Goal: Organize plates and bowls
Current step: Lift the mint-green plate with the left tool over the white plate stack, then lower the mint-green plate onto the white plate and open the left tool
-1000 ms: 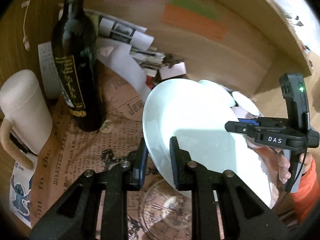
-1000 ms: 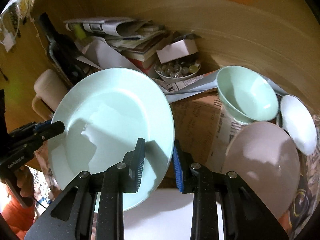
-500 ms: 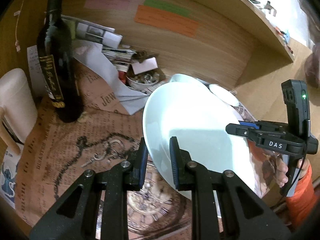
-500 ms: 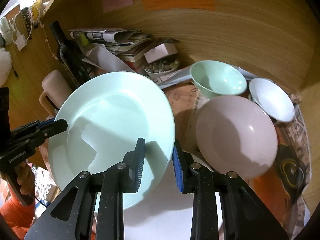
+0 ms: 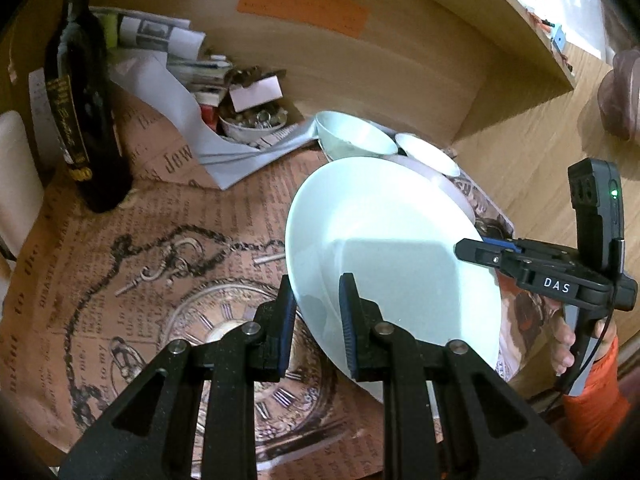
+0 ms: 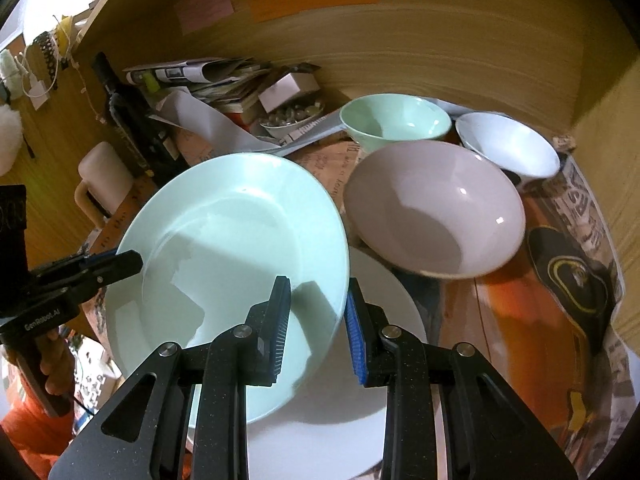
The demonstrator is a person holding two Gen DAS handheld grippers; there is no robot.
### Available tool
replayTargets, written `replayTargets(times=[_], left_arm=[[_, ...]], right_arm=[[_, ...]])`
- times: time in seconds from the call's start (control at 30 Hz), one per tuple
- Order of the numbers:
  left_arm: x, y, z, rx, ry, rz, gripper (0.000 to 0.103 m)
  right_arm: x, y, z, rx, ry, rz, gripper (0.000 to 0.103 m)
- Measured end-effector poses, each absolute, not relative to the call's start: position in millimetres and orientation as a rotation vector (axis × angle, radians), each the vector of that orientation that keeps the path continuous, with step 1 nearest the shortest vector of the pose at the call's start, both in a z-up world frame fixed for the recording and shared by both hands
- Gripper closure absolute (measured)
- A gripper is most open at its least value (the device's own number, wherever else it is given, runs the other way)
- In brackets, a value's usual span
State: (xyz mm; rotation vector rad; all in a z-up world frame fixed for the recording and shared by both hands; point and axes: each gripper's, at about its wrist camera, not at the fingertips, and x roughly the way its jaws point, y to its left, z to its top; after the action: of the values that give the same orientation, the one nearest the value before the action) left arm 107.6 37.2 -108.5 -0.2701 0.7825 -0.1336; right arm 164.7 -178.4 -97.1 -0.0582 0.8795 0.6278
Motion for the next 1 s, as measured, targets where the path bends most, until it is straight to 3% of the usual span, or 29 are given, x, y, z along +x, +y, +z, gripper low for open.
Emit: replayTargets(times=[1.0], left_arm=[[116.2, -5.9, -136.4, -0.178, 0.872, -0.155, 0.083]], right_arm=[[146.5, -219.4, -131.1, -0.024, 0.909, 0.557, 0.078]])
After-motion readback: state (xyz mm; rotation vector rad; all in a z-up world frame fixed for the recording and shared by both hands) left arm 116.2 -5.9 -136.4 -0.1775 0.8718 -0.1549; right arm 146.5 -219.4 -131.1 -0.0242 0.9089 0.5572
